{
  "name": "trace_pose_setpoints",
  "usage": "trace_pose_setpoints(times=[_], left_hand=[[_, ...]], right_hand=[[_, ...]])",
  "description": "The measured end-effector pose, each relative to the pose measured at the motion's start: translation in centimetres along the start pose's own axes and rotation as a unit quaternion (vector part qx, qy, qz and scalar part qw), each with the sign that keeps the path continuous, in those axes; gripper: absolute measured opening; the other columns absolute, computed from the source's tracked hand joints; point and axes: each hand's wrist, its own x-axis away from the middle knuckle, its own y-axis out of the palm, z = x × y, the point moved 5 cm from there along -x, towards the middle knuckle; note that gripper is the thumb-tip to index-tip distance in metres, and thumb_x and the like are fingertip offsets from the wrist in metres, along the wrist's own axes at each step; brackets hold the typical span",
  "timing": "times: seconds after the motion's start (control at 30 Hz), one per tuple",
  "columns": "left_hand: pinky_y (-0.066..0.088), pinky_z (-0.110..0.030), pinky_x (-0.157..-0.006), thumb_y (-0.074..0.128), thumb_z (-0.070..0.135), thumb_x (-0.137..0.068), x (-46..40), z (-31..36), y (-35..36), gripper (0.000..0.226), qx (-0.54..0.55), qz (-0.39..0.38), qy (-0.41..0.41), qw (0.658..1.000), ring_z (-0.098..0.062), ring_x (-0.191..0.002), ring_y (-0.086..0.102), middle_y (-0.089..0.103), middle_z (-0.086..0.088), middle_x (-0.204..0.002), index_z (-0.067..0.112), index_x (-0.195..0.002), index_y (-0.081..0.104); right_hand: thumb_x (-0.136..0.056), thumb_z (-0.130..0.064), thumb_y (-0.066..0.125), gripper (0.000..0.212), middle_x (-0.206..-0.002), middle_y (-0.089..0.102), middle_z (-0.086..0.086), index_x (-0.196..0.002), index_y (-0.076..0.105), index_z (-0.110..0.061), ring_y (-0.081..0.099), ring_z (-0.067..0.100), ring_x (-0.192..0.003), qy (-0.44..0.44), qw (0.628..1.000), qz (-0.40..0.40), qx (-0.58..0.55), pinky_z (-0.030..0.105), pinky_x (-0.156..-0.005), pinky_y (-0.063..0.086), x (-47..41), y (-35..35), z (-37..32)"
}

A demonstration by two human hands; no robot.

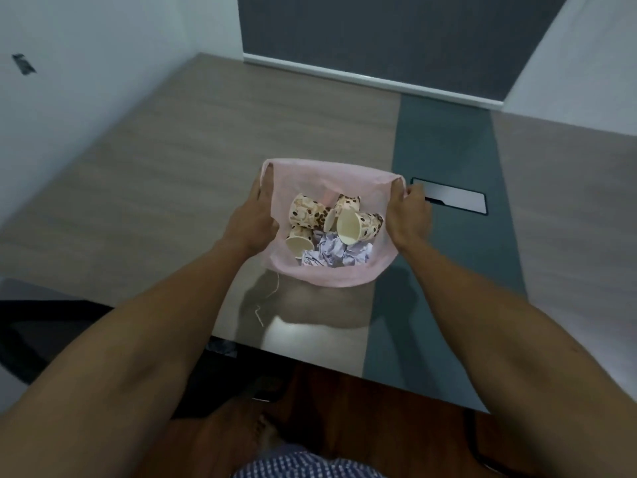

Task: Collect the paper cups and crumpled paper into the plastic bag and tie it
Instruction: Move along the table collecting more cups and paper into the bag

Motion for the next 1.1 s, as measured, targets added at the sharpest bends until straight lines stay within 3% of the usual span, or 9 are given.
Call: trace_pose_setpoints(times=[0.1, 0.23, 0.37, 0.47, 0.57, 0.7, 0.83, 0.97, 1.1], left_hand=[[0.042, -0.035, -0.054, 0.063, 0.005, -0.084, 1.2, 1.3, 2.2, 0.111, -0.015, -0.021, 0.009, 1.0, -0.036, -0.075, 0.062, 0.004, -0.006, -0.168, 0.027, -0.159, -0.016], [0.051, -0.046, -0.069, 0.07, 0.014, -0.084, 3.0, 1.5, 4.3, 0.117, -0.012, -0.048, 0.0, 0.999, -0.047, -0.105, 0.063, -0.011, -0.004, -0.169, 0.028, -0.157, -0.02], [0.054, -0.044, -0.067, 0.087, 0.006, -0.068, 4.9, 1.4, 5.3, 0.147, -0.023, -0.073, -0.012, 0.997, -0.045, -0.103, 0.066, -0.03, 0.004, -0.164, 0.045, -0.15, -0.029], [0.053, -0.039, -0.064, 0.092, 0.005, -0.06, 5.7, 1.5, 5.7, 0.158, -0.042, -0.084, -0.013, 0.996, -0.042, -0.092, 0.069, -0.035, 0.002, -0.162, 0.054, -0.144, -0.033], [0.056, -0.042, -0.07, 0.095, 0.015, -0.059, 6.2, 1.8, 6.1, 0.157, -0.058, -0.089, -0.013, 0.994, -0.043, -0.101, 0.067, -0.032, -0.001, -0.163, 0.054, -0.146, -0.029], [0.054, -0.054, -0.09, 0.089, 0.033, -0.07, 7.1, 2.5, 5.6, 0.126, -0.064, -0.075, -0.005, 0.995, -0.045, -0.134, 0.046, -0.021, 0.003, -0.166, 0.052, -0.154, -0.002], [0.051, -0.052, -0.091, 0.074, 0.038, -0.081, 8.3, 3.4, 3.3, 0.061, -0.048, -0.005, 0.021, 0.999, -0.04, -0.133, 0.046, 0.008, -0.006, -0.166, 0.032, -0.133, 0.043], [0.053, -0.046, -0.083, 0.066, 0.032, -0.088, 10.7, 2.6, 0.8, 0.039, -0.007, 0.043, -0.031, 0.999, -0.031, -0.11, 0.06, 0.045, -0.004, -0.136, 0.022, -0.118, 0.045], [0.053, -0.047, -0.085, 0.059, 0.032, -0.093, 14.8, -0.7, -1.5, 0.038, -0.047, 0.052, -0.118, 0.991, -0.031, -0.104, 0.062, 0.057, -0.009, -0.126, 0.021, -0.127, 0.046]], right_hand=[[-0.105, -0.055, 0.031, 0.044, -0.091, 0.054, 0.006, -0.099, 0.049, -0.014, 0.053, 0.029, -0.084, 0.022, 0.999, -0.024, 0.022, 0.038, -0.076, 0.042, 0.8, -0.8, 3.1], [-0.105, -0.058, 0.024, 0.059, -0.096, 0.057, 0.009, -0.107, 0.057, -0.009, 0.053, 0.029, -0.088, 0.044, 0.997, -0.057, 0.04, 0.039, -0.079, 0.04, 2.0, -0.9, 6.6], [-0.105, -0.058, 0.019, 0.066, -0.109, 0.065, 0.016, -0.115, 0.059, -0.006, 0.061, 0.037, -0.1, 0.051, 0.992, -0.089, 0.073, 0.042, -0.084, 0.044, 2.9, -1.2, 8.5], [-0.105, -0.053, 0.029, 0.056, -0.121, 0.063, 0.02, -0.126, 0.052, -0.007, 0.061, 0.041, -0.108, 0.048, 0.986, -0.119, 0.106, 0.046, -0.087, 0.047, 3.3, -1.7, 9.5], [-0.097, -0.041, 0.052, 0.053, -0.135, 0.055, 0.019, -0.137, 0.041, -0.008, 0.056, 0.041, -0.119, 0.031, 0.981, -0.155, 0.114, 0.05, -0.096, 0.05, 3.7, -2.1, 9.9], [-0.09, -0.037, 0.058, 0.055, -0.134, 0.05, 0.016, -0.135, 0.04, -0.01, 0.049, 0.037, -0.123, -0.025, 0.983, -0.113, 0.141, 0.05, -0.102, 0.042, 4.3, -3.0, 8.7], [-0.09, -0.03, 0.055, 0.041, -0.123, 0.052, 0.013, -0.126, 0.046, -0.011, 0.049, 0.033, -0.111, -0.135, 0.979, -0.019, 0.149, 0.044, -0.091, 0.038, 5.3, -3.6, 5.5], [-0.096, -0.021, 0.053, 0.03, -0.125, 0.061, 0.007, -0.126, 0.053, -0.016, 0.061, 0.026, -0.104, -0.192, 0.975, -0.105, 0.031, 0.037, -0.081, 0.048, 6.6, -1.9, 2.6], [-0.098, -0.022, 0.049, 0.023, -0.109, 0.07, 0.007, -0.119, 0.056, -0.017, 0.065, 0.031, -0.087, -0.277, 0.942, -0.187, 0.021, 0.047, -0.076, 0.055, 10.6, 0.8, -0.3]])
